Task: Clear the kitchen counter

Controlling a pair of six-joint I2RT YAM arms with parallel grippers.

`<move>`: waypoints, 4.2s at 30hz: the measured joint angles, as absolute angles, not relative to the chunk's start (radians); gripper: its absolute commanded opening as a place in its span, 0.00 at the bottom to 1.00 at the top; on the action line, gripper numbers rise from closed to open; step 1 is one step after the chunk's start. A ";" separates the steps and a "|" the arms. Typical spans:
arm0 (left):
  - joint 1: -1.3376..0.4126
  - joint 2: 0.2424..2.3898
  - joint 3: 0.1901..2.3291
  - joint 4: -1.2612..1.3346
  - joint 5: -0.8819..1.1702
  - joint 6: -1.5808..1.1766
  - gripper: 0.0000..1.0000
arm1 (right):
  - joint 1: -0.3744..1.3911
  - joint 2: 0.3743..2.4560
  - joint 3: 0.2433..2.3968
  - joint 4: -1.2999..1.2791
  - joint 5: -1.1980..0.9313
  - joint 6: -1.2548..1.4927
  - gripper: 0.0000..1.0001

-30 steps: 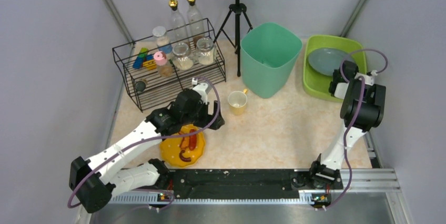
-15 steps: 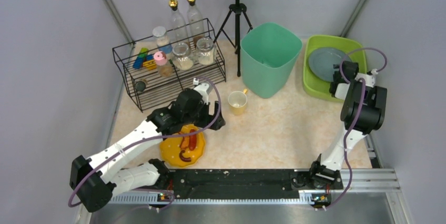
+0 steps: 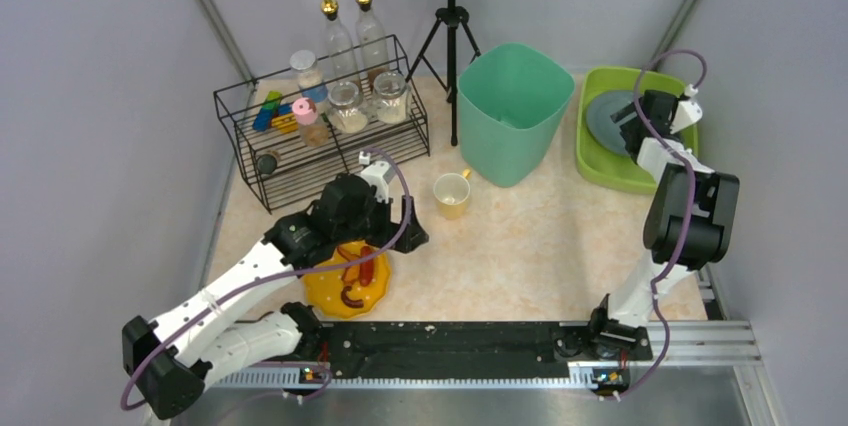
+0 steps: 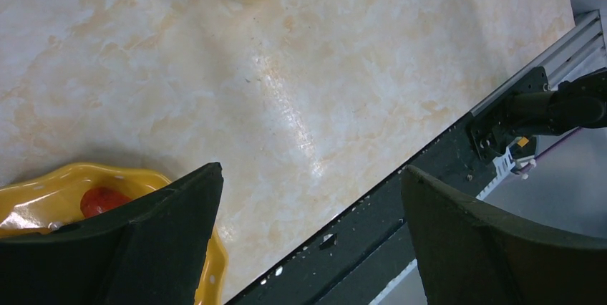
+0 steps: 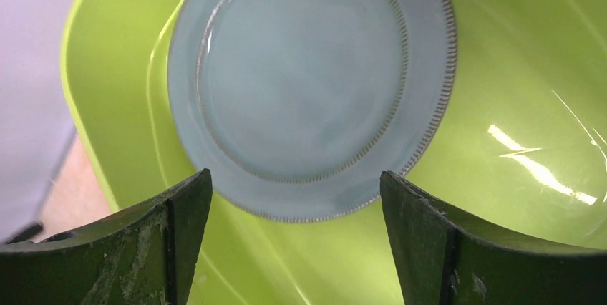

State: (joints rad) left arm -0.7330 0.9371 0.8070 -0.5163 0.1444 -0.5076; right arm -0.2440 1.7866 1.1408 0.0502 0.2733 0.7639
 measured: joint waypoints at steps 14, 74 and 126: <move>-0.733 0.860 0.785 -0.523 0.168 -0.526 0.99 | -0.201 1.785 1.179 -0.193 0.045 0.466 0.57; -0.733 0.709 0.777 -0.659 0.101 -0.533 0.99 | 0.321 1.050 0.517 -0.275 0.067 0.564 0.16; -0.249 0.886 0.639 -0.891 -0.359 -0.997 0.91 | 1.091 1.804 0.728 0.561 -0.200 0.982 0.49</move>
